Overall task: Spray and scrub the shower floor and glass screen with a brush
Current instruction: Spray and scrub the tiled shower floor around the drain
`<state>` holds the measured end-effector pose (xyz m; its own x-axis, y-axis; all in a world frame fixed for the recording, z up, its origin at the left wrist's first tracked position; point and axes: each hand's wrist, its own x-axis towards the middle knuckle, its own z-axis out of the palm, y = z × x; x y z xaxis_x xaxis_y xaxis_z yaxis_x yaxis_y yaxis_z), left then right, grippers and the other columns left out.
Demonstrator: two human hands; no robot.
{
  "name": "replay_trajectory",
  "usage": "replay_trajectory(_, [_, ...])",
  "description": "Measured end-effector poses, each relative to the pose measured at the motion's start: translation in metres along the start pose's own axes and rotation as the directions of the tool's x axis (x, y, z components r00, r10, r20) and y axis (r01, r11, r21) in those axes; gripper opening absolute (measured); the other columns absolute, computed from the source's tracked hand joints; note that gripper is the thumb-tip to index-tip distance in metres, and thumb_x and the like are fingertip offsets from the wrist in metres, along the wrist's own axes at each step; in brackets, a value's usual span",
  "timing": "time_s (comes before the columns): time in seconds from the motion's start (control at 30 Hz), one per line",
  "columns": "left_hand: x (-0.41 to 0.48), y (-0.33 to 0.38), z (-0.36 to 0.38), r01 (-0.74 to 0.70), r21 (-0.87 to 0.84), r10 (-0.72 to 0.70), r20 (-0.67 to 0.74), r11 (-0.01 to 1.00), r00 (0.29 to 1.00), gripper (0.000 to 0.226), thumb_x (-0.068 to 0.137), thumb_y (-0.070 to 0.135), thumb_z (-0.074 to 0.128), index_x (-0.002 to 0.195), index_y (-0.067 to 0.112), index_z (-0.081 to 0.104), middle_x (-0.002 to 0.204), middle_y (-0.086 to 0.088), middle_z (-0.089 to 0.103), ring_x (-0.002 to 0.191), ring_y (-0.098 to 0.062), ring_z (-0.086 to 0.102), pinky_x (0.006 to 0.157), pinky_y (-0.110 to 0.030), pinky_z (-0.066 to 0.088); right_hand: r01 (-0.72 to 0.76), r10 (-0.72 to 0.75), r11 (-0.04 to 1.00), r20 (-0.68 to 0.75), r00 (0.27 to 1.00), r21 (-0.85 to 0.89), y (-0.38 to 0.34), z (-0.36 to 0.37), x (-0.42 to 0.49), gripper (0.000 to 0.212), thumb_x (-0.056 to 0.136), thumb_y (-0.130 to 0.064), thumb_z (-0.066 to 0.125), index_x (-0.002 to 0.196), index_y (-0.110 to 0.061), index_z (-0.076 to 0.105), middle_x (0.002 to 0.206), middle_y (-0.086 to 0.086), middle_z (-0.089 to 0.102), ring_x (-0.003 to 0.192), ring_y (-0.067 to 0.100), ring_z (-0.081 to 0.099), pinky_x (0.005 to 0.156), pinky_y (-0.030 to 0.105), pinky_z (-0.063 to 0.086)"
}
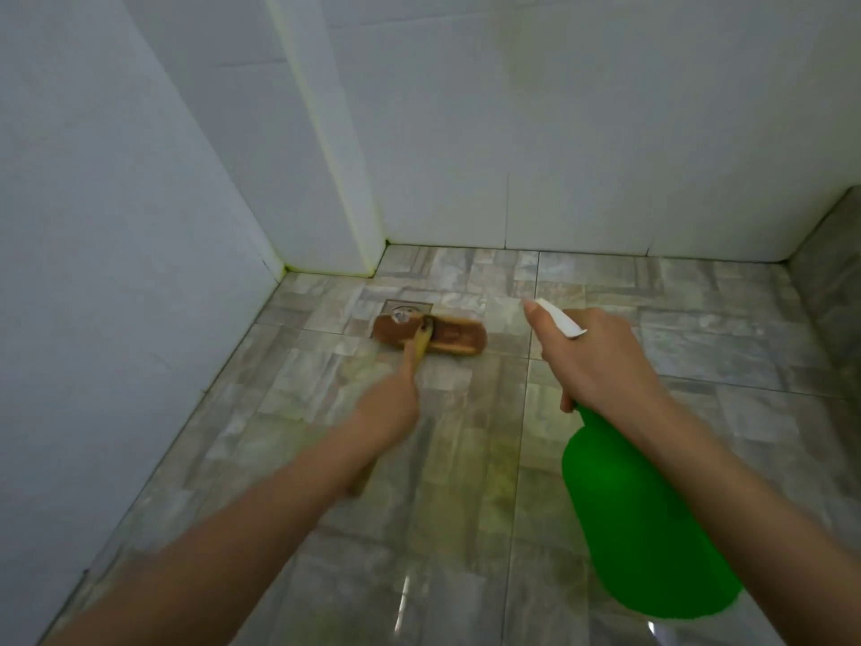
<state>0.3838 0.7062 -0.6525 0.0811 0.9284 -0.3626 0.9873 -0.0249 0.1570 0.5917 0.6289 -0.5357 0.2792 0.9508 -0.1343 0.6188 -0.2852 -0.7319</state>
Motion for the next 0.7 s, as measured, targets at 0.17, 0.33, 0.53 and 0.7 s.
replay_trajectory(0.17, [0.028,0.006,0.017,-0.112,0.062,0.116,-0.077,0.992,0.990,0.069,0.099,0.014,0.032,0.149,0.033,-0.011,0.068,-0.002,0.054,0.052,-0.014,0.050,0.051,-0.032,0.038,-0.005,0.001,0.998,-0.054,0.999,-0.070,0.003,0.005,0.027,0.058,0.101,-0.054,0.040,0.060,-0.012,0.045,0.052,0.004,0.055,0.046,0.027,0.067,0.051,0.030,0.043])
replay_trajectory(0.33, [0.145,0.046,-0.040,-0.097,0.108,0.104,-0.061,0.989,0.993,0.078,0.093,0.003,0.037,0.150,0.018,-0.014,0.118,-0.020,0.060,0.095,-0.031,0.062,0.073,-0.038,0.047,-0.012,0.006,0.994,-0.061,0.998,-0.107,-0.012,0.017,0.063,0.057,0.101,-0.053,0.040,0.060,-0.013,0.042,0.046,0.002,0.049,0.045,0.026,0.067,0.047,0.027,0.037])
replay_trajectory(0.53, [0.122,0.022,-0.038,-0.197,0.180,0.202,-0.009,0.964,0.979,0.076,0.094,0.008,0.034,0.149,0.028,-0.015,0.105,-0.017,0.063,0.070,-0.023,0.056,0.062,-0.036,0.043,-0.026,0.026,0.990,0.001,1.000,-0.139,-0.028,0.014,0.095,0.054,0.100,-0.053,0.042,0.064,-0.012,0.047,0.042,0.003,0.049,0.043,0.023,0.067,0.048,0.026,0.034])
replay_trajectory(0.7, [0.142,0.001,-0.050,-0.200,0.280,0.224,-0.058,0.939,0.973,0.067,0.097,0.009,0.033,0.151,0.021,-0.005,0.113,-0.012,0.063,0.082,-0.026,0.059,0.065,-0.035,0.042,-0.029,0.029,0.986,-0.005,1.000,-0.165,-0.035,0.022,0.111,0.053,0.098,-0.054,0.042,0.065,-0.013,0.049,0.042,0.001,0.051,0.038,0.019,0.065,0.050,0.027,0.038])
